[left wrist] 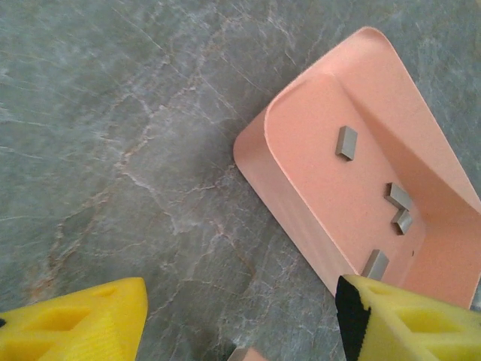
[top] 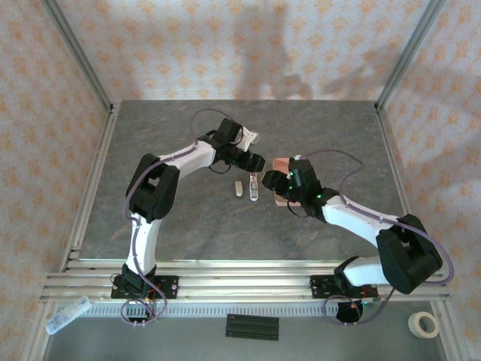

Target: Load the staples into the stapler

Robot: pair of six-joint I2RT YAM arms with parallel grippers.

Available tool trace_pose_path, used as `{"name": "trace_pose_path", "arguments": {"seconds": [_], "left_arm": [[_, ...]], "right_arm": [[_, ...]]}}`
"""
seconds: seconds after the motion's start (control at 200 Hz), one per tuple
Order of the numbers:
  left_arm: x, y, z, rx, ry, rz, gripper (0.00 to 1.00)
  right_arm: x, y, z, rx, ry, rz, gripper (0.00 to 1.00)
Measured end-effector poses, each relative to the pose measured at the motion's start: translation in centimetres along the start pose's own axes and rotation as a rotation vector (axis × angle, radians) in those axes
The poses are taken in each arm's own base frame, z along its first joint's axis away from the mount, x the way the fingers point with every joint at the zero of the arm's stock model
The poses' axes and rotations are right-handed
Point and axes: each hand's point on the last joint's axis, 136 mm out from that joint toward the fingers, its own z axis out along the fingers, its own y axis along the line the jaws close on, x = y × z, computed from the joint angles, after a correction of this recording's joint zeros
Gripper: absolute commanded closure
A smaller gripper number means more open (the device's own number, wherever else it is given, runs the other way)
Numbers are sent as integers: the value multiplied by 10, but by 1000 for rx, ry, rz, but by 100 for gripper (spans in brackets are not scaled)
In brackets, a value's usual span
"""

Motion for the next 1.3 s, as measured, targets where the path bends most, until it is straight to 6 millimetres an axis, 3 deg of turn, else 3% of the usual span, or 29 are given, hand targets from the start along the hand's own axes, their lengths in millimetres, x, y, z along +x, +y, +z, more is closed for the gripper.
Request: {"name": "trace_pose_path", "arguments": {"seconds": [0.611,0.901,1.301], "left_arm": [[19,-35,11,149,62,135,36],[29,-46,1,154,79,177,36],[39,-46,-6,104,98,207,36]], "right_arm": [[-4,2,-6,-2,-21,-8,41],[-4,2,-6,-1,-20,-8,41],[3,4,-6,-15,12,-12,41]]}}
